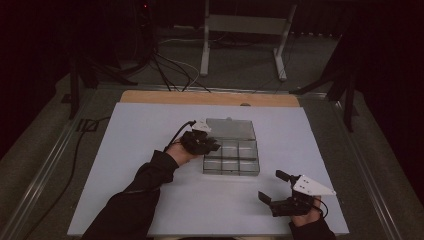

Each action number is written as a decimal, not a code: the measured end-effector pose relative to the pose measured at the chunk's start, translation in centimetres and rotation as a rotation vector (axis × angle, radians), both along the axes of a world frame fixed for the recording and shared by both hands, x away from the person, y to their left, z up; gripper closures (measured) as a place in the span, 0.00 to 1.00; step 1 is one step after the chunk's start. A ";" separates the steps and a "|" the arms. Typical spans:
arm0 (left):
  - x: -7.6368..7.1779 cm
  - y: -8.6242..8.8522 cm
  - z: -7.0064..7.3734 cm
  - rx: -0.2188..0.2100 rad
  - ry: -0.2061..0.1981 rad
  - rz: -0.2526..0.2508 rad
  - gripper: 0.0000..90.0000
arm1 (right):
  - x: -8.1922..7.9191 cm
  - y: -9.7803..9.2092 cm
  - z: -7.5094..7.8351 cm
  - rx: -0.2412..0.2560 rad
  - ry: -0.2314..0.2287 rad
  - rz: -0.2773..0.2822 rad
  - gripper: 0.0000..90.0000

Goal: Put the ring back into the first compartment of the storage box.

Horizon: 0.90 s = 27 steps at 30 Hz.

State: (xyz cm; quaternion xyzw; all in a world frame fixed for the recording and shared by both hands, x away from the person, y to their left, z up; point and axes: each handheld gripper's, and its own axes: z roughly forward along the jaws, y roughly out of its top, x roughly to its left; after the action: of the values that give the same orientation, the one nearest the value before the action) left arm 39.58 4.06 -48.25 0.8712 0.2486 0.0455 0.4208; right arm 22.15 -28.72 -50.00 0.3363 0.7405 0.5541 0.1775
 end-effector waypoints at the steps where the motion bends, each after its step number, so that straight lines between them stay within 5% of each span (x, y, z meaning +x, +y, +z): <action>1: 0.0 0.0 -0.1 -0.005 0.005 0.003 0.82 | 0.0 -0.1 0.0 0.002 0.001 -0.001 0.00; 22: 0.7 -0.4 -0.9 -0.026 -0.008 0.029 0.78 | 0.0 -0.1 -0.1 0.003 0.007 0.001 0.00; 27: 0.5 -0.3 -0.5 -0.038 -0.026 0.023 0.59 | 0.0 -0.1 -0.1 0.003 0.007 0.001 0.00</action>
State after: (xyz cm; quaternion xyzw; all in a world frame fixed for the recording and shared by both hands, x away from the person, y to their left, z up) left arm 40.12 3.78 -48.79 0.8594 0.2542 0.0568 0.4400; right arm 22.17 -28.79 -50.05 0.3381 0.7404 0.5542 0.1743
